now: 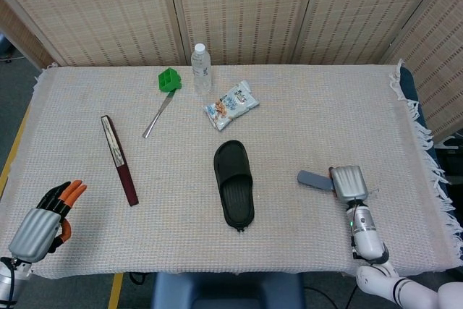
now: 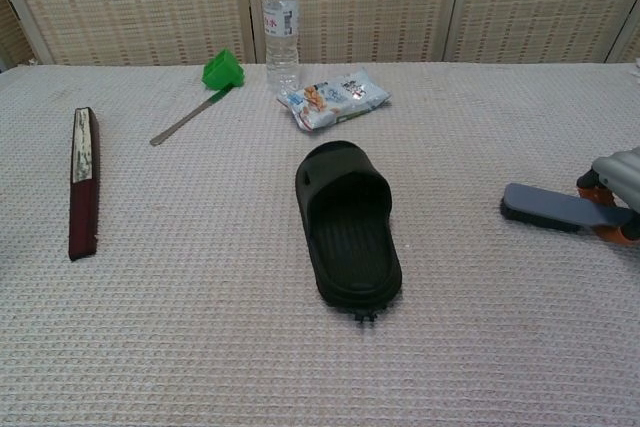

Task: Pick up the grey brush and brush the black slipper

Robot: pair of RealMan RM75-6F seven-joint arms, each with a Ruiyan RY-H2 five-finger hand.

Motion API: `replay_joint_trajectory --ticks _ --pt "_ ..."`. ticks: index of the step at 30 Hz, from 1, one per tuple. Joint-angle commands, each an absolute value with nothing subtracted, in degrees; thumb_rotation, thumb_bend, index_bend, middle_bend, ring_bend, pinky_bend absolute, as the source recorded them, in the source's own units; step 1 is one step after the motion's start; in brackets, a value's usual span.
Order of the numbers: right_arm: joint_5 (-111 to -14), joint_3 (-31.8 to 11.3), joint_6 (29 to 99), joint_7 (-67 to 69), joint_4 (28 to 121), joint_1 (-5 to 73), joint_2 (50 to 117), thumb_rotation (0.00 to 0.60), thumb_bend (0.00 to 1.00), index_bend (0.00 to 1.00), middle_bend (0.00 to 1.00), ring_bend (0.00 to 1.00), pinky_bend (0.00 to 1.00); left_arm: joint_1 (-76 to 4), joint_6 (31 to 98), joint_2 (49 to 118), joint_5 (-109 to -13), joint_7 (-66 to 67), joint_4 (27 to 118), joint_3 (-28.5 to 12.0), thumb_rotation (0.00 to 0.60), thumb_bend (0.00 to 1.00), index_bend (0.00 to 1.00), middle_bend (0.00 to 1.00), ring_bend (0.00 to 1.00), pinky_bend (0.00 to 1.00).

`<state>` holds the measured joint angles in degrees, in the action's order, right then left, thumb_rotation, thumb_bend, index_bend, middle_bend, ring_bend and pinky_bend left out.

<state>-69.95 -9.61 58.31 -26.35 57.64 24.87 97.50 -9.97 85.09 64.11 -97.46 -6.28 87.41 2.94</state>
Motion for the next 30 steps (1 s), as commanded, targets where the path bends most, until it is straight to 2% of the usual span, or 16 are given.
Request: replay_joint_trajectory --ticks 1,18,30 --pt "-69.0 -10.2 56.7 -23.6 59.8 25.1 95.9 0.6 0.84 0.75 0.64 0.72 0.97 -10.0 85.1 64.1 -97.4 -6.3 87.4 2.9 0.6 1.0 0.0 0.0 0.0 0.11" --pt "-62.8 -14.1 51.3 -13.3 74.7 26.5 84.8 0.6 0.84 0.75 0.65 0.72 0.97 -10.2 84.7 64.3 -97.2 -6.1 87.4 2.9 0.6 1.0 0.0 0.0 0.0 0.11" --pt "-62.8 -16.0 52.3 -9.0 79.5 29.5 85.4 0.6 0.84 0.75 0.65 0.72 0.97 -10.1 85.1 64.1 -97.3 -6.9 87.3 3.0 0.6 1.0 0.0 0.0 0.0 0.11"
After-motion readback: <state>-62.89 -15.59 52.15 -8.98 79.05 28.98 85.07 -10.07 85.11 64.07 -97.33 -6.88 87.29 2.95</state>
